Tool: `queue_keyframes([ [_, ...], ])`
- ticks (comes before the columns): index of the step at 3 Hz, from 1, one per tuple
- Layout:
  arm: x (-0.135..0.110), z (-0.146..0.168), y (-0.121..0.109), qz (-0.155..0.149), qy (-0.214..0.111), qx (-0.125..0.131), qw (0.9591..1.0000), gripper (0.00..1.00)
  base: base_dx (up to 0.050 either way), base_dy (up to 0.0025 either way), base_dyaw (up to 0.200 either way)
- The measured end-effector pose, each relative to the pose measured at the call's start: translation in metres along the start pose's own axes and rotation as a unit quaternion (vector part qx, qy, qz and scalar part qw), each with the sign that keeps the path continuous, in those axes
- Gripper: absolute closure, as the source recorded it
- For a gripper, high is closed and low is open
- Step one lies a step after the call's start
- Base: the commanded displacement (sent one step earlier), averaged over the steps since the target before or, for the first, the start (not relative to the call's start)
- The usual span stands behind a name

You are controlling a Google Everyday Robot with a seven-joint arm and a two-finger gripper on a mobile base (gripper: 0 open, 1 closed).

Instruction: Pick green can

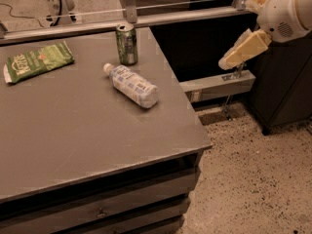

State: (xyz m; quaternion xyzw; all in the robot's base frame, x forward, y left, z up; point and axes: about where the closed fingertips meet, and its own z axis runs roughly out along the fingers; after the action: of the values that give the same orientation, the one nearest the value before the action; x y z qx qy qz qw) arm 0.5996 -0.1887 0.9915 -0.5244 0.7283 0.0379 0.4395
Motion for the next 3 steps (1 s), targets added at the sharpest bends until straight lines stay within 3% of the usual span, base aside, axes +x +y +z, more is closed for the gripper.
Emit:
queue_keyframes([
  [1, 0.000, 0.013, -0.004, 0.012, -0.017, 0.001, 0.9998, 0.00, 0.000, 0.00000, 0.000],
  [3, -0.014, 0.076, -0.041, 0.043, -0.087, 0.005, 0.9953, 0.00, 0.000, 0.00000, 0.000],
])
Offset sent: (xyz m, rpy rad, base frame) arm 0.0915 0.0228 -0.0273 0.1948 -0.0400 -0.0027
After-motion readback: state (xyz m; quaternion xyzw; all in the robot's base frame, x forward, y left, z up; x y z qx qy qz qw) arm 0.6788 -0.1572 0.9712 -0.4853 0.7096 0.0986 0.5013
